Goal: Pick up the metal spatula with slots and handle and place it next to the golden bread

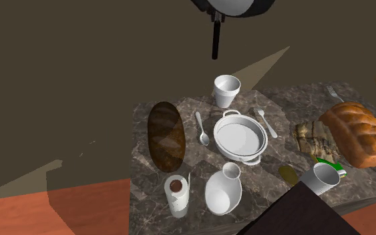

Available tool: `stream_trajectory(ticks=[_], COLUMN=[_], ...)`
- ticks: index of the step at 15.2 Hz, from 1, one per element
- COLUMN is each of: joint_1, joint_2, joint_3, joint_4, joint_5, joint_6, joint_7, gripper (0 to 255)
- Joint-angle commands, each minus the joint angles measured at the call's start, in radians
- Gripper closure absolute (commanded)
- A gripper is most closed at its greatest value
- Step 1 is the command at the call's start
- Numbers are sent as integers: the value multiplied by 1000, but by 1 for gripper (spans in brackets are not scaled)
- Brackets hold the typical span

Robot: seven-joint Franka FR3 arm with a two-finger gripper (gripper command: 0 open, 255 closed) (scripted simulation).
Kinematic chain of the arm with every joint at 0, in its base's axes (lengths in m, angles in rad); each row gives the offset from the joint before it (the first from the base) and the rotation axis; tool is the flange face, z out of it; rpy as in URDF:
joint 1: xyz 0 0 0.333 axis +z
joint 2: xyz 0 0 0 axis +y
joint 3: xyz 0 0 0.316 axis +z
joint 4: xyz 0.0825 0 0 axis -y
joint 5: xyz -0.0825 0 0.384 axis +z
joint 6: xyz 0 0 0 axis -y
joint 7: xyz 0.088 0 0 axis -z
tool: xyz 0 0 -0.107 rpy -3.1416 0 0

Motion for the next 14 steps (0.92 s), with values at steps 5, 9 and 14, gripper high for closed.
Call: stream_trajectory(ticks=[5, 9, 14], joint_1=[-97, -162, -249], joint_2=[-18, -11, 16], joint_3=[-46, -72, -89], joint_4=[-37, -43, -25], joint_5=[89, 165, 284], joint_6=[94, 146, 191], joint_7=[-183, -324, -523], gripper=[255, 255, 255])
